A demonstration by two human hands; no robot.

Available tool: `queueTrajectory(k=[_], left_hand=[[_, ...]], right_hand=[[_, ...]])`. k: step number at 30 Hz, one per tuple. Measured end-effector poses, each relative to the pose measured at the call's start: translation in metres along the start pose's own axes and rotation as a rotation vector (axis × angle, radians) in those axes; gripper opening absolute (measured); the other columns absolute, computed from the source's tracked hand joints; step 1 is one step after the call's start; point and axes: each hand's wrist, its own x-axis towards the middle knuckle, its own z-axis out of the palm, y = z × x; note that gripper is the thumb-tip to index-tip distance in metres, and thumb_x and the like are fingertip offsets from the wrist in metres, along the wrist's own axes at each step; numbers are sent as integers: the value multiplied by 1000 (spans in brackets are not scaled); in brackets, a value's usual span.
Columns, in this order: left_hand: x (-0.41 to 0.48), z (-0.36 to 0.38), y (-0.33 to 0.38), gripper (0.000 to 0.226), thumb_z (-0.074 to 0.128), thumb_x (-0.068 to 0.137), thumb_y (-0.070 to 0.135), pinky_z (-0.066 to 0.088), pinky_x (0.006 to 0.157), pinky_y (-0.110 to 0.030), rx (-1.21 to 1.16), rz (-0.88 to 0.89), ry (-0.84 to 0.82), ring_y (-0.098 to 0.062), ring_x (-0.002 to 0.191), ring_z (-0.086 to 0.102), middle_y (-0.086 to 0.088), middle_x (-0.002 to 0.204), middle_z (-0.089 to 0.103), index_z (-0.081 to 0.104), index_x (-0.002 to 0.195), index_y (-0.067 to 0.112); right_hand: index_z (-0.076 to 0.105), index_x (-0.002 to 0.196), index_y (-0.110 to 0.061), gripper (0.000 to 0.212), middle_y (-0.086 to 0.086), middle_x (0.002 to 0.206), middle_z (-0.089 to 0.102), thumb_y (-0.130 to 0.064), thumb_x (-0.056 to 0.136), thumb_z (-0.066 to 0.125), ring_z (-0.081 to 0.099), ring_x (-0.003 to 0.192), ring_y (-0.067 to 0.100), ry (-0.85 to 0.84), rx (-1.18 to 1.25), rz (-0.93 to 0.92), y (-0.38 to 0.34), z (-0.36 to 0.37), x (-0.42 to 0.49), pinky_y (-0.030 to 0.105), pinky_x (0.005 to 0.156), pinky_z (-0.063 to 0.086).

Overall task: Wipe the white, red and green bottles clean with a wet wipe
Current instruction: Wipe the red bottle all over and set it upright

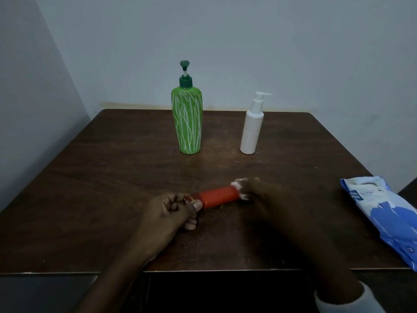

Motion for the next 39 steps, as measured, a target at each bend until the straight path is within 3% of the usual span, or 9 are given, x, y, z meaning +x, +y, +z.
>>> queueTrajectory(k=[4, 8, 12, 17, 22, 27, 32, 35, 39], left_hand=[[1, 1, -1, 43, 78, 74, 31, 63, 65, -34, -4, 7, 4, -31, 71, 73, -21, 80, 76, 71, 107, 4], [1, 2, 0, 39, 79, 75, 29, 63, 64, -34, 3, 7, 10, -31, 69, 73, -21, 80, 75, 71, 106, 5], [3, 0, -2, 24, 77, 87, 16, 62, 61, -30, 27, 14, 13, -28, 68, 73, -21, 81, 76, 72, 105, 3], [2, 1, -5, 21, 78, 88, 14, 61, 66, -32, 64, 53, 14, -28, 69, 73, -25, 84, 75, 74, 107, 6], [3, 3, -3, 19, 77, 89, 10, 60, 62, -28, 51, 62, 38, -26, 69, 71, -31, 87, 71, 73, 107, 2], [1, 3, -6, 27, 80, 85, 9, 61, 71, -43, 69, 75, 46, -26, 68, 72, -18, 75, 69, 71, 111, 10], [1, 2, -6, 37, 85, 80, 7, 60, 74, -25, 133, 112, 7, -21, 79, 76, -5, 84, 77, 71, 110, 21], [-3, 1, -7, 40, 89, 74, 3, 61, 79, -26, 184, 138, -13, -16, 86, 75, 0, 95, 79, 71, 105, 21], [-6, 3, -8, 52, 90, 71, -1, 61, 80, -28, 183, 142, 4, -10, 86, 74, -2, 94, 77, 68, 113, 21]], right_hand=[[57, 115, -41, 24, -19, 105, 62, -27, 95, 56, 49, 78, -11, -13, -79, 139, 25, -21, 2, 7, 74, 40], [58, 128, -32, 34, -7, 121, 64, -23, 95, 57, 55, 99, -2, 10, -37, 16, -3, -4, 2, 3, 83, 34], [48, 137, -33, 42, -6, 130, 58, -20, 97, 53, 56, 113, 9, -126, 14, -39, -48, 7, 8, 25, 98, 46], [53, 126, -20, 32, 3, 118, 62, -12, 95, 51, 58, 107, 21, -231, -65, -21, -77, 12, 34, 35, 94, 46], [53, 129, -21, 35, 5, 122, 62, -13, 95, 47, 58, 112, 22, -127, 49, -51, -84, 18, 28, 37, 94, 46], [49, 134, -33, 49, -2, 135, 57, -10, 90, 57, 58, 119, 17, 31, -26, -99, -81, 32, -12, 23, 91, 45], [35, 139, -34, 49, -4, 130, 56, -17, 95, 48, 56, 112, 13, -109, -36, -2, -83, 25, 4, 27, 90, 46], [38, 125, -31, 46, 0, 117, 60, -19, 87, 61, 59, 102, 18, -187, -39, 14, -84, 28, 26, 36, 86, 49], [43, 129, -25, 42, 5, 129, 55, -27, 91, 61, 52, 119, 24, -315, -92, 80, -72, 21, 46, 38, 100, 41]])
